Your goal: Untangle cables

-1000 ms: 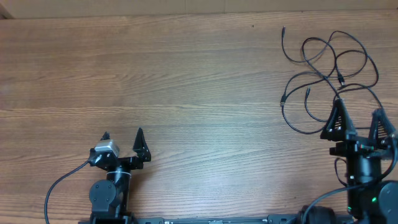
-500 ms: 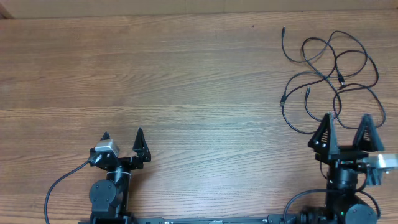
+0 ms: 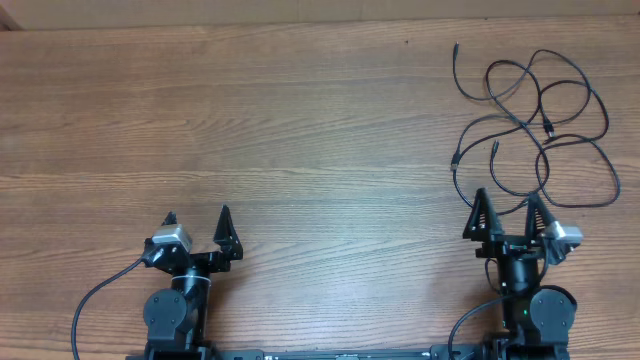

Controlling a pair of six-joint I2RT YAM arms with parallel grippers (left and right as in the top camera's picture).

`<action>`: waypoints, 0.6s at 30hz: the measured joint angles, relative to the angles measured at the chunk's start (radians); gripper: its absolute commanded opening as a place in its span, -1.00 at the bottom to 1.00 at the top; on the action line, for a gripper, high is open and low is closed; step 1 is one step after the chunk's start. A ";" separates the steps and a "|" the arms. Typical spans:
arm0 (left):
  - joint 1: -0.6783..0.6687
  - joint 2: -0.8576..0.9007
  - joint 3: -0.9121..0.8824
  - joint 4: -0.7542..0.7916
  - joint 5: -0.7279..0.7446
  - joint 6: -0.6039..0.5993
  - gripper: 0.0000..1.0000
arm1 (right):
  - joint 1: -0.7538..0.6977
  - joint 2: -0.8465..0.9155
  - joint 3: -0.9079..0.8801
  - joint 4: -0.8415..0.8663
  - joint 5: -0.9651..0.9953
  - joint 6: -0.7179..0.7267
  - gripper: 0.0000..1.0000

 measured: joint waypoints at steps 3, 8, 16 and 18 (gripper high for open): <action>0.000 0.000 0.000 0.000 0.000 0.000 0.99 | 0.000 -0.001 0.000 -0.090 0.005 0.000 1.00; 0.000 0.000 0.000 0.000 0.000 0.000 0.99 | 0.003 -0.001 0.000 -0.099 0.004 0.000 1.00; 0.000 0.000 0.000 0.000 0.000 0.000 0.99 | 0.005 -0.001 0.000 -0.099 0.003 0.000 1.00; 0.000 0.000 0.000 0.000 0.000 0.000 0.99 | 0.005 -0.001 0.000 -0.099 0.003 0.000 1.00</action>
